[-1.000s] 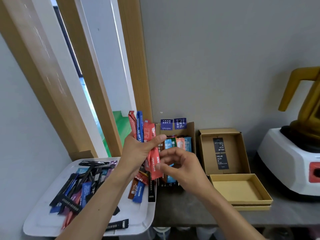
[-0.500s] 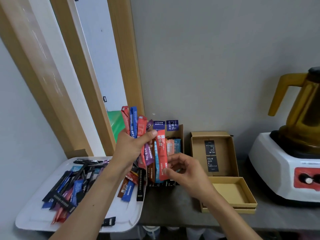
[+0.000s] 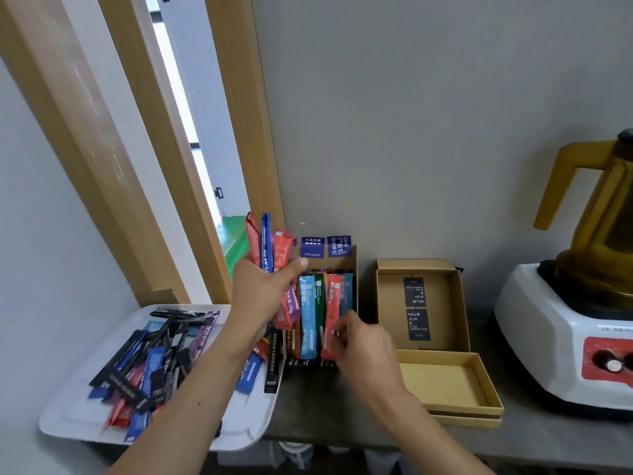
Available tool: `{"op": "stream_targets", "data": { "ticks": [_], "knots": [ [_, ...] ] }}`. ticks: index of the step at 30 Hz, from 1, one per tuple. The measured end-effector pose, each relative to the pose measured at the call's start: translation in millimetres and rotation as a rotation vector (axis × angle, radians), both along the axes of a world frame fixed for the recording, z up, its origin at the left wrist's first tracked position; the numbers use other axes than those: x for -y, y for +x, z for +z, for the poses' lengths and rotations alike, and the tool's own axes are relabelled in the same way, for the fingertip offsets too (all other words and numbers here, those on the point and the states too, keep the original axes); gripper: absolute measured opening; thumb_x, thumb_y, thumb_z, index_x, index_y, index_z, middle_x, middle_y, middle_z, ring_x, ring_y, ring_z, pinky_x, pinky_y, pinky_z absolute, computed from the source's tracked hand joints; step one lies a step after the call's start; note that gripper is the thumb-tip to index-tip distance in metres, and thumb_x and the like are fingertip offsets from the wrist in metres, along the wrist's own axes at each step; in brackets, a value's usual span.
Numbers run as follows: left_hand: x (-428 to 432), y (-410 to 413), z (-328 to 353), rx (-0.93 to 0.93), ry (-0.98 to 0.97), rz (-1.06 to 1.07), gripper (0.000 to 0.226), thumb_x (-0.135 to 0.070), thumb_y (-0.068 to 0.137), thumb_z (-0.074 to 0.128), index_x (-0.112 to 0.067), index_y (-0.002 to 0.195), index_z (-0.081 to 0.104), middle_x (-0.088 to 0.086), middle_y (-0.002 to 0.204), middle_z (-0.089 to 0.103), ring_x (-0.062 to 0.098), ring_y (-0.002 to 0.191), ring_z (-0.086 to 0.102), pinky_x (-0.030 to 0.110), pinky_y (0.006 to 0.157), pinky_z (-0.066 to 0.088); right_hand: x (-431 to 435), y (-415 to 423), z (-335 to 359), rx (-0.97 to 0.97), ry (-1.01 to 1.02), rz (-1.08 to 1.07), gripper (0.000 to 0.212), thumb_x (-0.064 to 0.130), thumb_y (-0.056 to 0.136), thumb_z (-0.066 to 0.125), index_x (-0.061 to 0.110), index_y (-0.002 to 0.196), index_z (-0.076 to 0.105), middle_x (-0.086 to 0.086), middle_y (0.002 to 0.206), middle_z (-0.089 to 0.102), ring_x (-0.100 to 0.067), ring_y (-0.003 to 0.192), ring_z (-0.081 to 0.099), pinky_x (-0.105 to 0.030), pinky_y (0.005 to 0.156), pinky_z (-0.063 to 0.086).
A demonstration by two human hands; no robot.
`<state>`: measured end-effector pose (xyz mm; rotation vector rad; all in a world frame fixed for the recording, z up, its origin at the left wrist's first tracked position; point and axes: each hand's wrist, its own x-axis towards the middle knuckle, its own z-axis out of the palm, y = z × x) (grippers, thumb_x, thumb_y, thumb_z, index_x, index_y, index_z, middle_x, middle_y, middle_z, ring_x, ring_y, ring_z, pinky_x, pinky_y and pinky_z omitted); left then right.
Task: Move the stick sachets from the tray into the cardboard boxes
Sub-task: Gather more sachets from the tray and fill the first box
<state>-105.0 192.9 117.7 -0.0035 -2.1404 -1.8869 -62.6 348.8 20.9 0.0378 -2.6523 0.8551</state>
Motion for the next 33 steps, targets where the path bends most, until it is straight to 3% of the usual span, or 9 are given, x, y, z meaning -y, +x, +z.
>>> {"op": "stream_targets", "data": {
  "ticks": [3,8,11,14,18,20,25,29,33],
  "knots": [
    [0.2,2.6,-6.0,0.04,0.041,-0.007,0.023,-0.021,0.083,0.087,-0.024,0.09,0.065,-0.003,0.084,0.078,0.01,0.076,0.078,0.03,0.074,0.06,2.5,0.1,-0.6,-0.081,0.256,-0.016,0.026,0.039,0.104,0.059,0.022,0.125,0.057,0.003,0.116,0.072,-0.019,0.097,0.074,-0.027,0.066,0.047],
    [3.6,1.0,-6.7,0.134,0.148,-0.089,0.016,-0.015,0.086,0.084,-0.013,0.095,0.07,0.007,0.083,0.077,0.022,0.078,0.077,0.035,0.077,0.063,7.5,-5.1,-19.6,-0.155,0.32,0.081,0.036,0.031,0.072,0.094,0.025,0.102,0.075,0.005,0.098,0.072,-0.012,0.067,0.074,-0.024,0.049,0.055],
    [5.2,0.6,-7.9,0.176,0.212,-0.175,0.016,-0.005,0.092,0.074,-0.004,0.108,0.073,0.01,0.099,0.081,0.019,0.082,0.078,0.036,0.081,0.063,9.9,-7.0,-20.9,-0.157,0.336,0.088,0.035,0.032,0.075,0.091,0.027,0.106,0.076,0.006,0.104,0.072,-0.011,0.073,0.074,-0.024,0.054,0.057],
    [5.6,1.8,-8.4,0.191,0.31,-0.234,0.02,-0.001,0.096,0.068,-0.003,0.115,0.071,0.014,0.108,0.08,0.024,0.092,0.08,0.036,0.076,0.066,5.2,-7.3,-11.0,-0.145,0.124,0.086,0.022,0.037,0.097,0.07,0.03,0.119,0.071,0.013,0.12,0.066,-0.008,0.099,0.071,-0.025,0.077,0.061],
    [3.4,2.3,-8.1,0.172,0.36,-0.26,0.017,-0.005,0.096,0.069,-0.003,0.113,0.072,0.016,0.107,0.08,0.029,0.1,0.079,0.037,0.082,0.066,1.2,0.0,18.8,0.018,-0.621,0.197,0.015,0.042,0.099,0.066,0.029,0.102,0.074,0.011,0.096,0.077,-0.005,0.09,0.073,-0.03,0.077,0.062],
    [0.6,3.2,-8.3,0.153,0.317,-0.279,0.016,-0.008,0.093,0.073,-0.003,0.109,0.074,0.017,0.106,0.08,0.029,0.101,0.079,0.037,0.082,0.066,1.4,1.3,27.7,0.099,-0.828,0.291,0.021,0.044,0.094,0.072,0.024,0.102,0.074,0.005,0.096,0.079,-0.011,0.09,0.076,-0.032,0.072,0.063],
    [-3.7,-0.1,-5.2,0.142,0.255,-0.281,0.019,-0.012,0.095,0.073,-0.008,0.114,0.072,0.012,0.107,0.081,0.026,0.102,0.079,0.041,0.089,0.064,-1.8,0.2,23.9,0.056,-0.817,0.239,0.03,0.026,0.079,0.091,0.023,0.1,0.069,0.004,0.093,0.076,-0.01,0.086,0.073,-0.024,0.071,0.06],
    [2.0,-8.3,-7.4,0.11,0.042,-0.128,0.025,-0.026,0.088,0.083,-0.013,0.108,0.073,0.004,0.097,0.082,0.019,0.09,0.08,0.044,0.089,0.063,-6.3,1.9,20.8,0.071,-0.853,0.219,0.034,0.025,0.08,0.09,0.024,0.106,0.067,0.0,0.095,0.074,-0.013,0.088,0.072,-0.033,0.073,0.065],
    [2.2,-10.4,-10.2,0.055,-0.087,-0.02,0.022,-0.031,0.085,0.085,-0.021,0.096,0.069,-0.002,0.089,0.079,0.015,0.081,0.079,0.036,0.08,0.063,-6.1,3.1,13.0,0.08,-0.73,0.191,0.036,0.033,0.081,0.089,0.033,0.109,0.065,0.006,0.096,0.074,-0.008,0.089,0.073,-0.037,0.073,0.066]
  ]
}}
